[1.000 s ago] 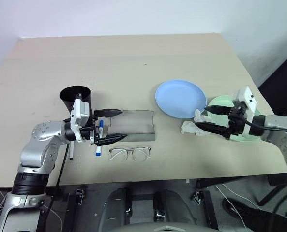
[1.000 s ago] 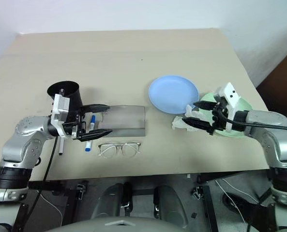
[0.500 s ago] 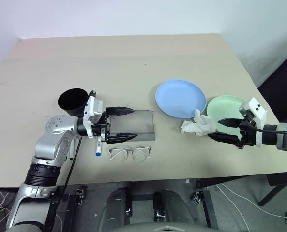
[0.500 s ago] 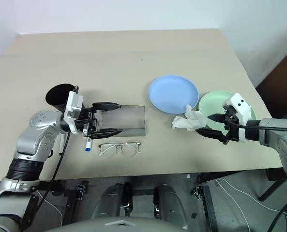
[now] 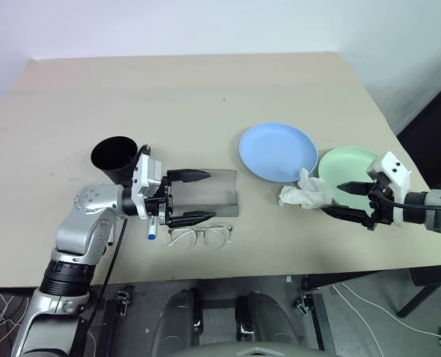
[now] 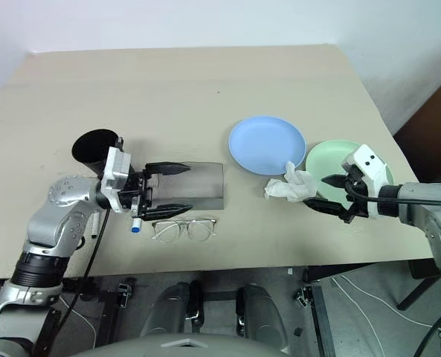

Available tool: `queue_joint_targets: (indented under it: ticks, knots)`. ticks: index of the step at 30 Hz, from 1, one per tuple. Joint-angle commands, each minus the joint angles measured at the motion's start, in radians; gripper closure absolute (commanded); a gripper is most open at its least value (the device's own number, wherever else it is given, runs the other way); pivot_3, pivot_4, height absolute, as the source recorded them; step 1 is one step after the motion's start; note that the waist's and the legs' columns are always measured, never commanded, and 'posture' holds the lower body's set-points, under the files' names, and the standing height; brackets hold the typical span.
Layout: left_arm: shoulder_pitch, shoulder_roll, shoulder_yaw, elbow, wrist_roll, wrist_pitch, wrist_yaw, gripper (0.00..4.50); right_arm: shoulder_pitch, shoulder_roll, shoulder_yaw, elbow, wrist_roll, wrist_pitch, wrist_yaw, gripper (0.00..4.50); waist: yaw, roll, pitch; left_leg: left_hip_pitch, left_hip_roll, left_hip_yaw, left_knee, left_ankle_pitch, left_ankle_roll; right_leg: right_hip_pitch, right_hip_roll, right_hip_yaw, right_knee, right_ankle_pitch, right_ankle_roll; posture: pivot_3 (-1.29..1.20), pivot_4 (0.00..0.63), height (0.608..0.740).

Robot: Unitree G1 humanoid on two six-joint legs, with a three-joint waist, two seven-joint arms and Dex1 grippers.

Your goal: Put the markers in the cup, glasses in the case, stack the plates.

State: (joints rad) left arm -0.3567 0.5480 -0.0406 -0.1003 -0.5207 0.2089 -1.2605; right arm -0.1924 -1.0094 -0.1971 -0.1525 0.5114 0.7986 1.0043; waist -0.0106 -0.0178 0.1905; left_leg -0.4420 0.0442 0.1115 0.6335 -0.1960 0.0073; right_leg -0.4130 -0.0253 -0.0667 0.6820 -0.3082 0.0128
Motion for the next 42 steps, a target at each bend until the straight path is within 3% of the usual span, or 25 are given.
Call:
queue_joint_targets:
  ticks: [1, 7, 18, 24, 37, 42]
  knots:
    - [-0.002, -0.01, -0.027, -0.022, 0.03, -0.03, 0.009, 0.01, 0.0, -0.029, 0.001, -0.003, -0.019, -0.016, 0.011, 0.0, 0.0, 0.0, 0.0, 0.0, 0.0, 0.0, 0.0, 0.0, 0.0, 0.0, 0.0, 0.0, 0.0, 0.0, 0.0, 0.0, 0.15, 0.715]
    - [-0.008, -0.056, -0.043, 0.019, 0.113, -0.138, 0.06, 0.01, 0.016, -0.03, 0.029, -0.003, -0.063, -0.037, 0.004, 0.0, 0.001, 0.0, 0.0, 0.0, 0.0, 0.0, 0.0, 0.0, 0.0, 0.0, 0.0, 0.0, 0.0, 0.0, 0.0, 0.0, 0.15, 0.715]
    - [0.03, -0.033, -0.029, -0.05, 0.088, -0.025, 0.147, 0.01, 0.024, -0.026, 0.044, 0.033, -0.119, -0.063, 0.001, 0.0, -0.001, 0.0, 0.0, 0.0, 0.0, 0.0, 0.0, 0.0, 0.0, 0.0, 0.0, 0.0, 0.0, 0.0, 0.0, 0.0, 0.15, 0.715]
    - [0.089, -0.024, -0.016, -0.095, 0.097, -0.046, 0.183, 0.01, 0.014, -0.004, 0.061, 0.056, -0.151, -0.106, -0.022, 0.0, 0.0, 0.0, 0.0, 0.0, 0.0, 0.0, 0.001, 0.0, 0.0, 0.001, 0.0, 0.0, 0.0, 0.0, 0.001, 0.0, 0.15, 0.715]
    - [0.125, -0.029, -0.029, -0.089, 0.11, -0.068, 0.201, 0.0, -0.028, -0.01, 0.081, 0.074, -0.168, -0.084, -0.023, 4.33, 0.0, 0.0, 0.0, 0.001, 0.0, 0.0, 0.001, 0.0, 0.001, 0.001, 0.0, 0.0, 0.0, 0.0, 0.001, 0.0, 0.15, 0.715]
    - [0.118, -0.024, -0.033, -0.082, 0.109, -0.063, 0.189, 0.0, -0.028, -0.033, 0.089, 0.036, -0.181, -0.05, -0.028, 4.46, -0.002, 0.0, 0.0, 0.001, 0.0, 0.0, 0.002, 0.0, 0.001, 0.002, 0.0, 0.0, 0.0, 0.001, 0.001, 0.0, 0.15, 0.715]
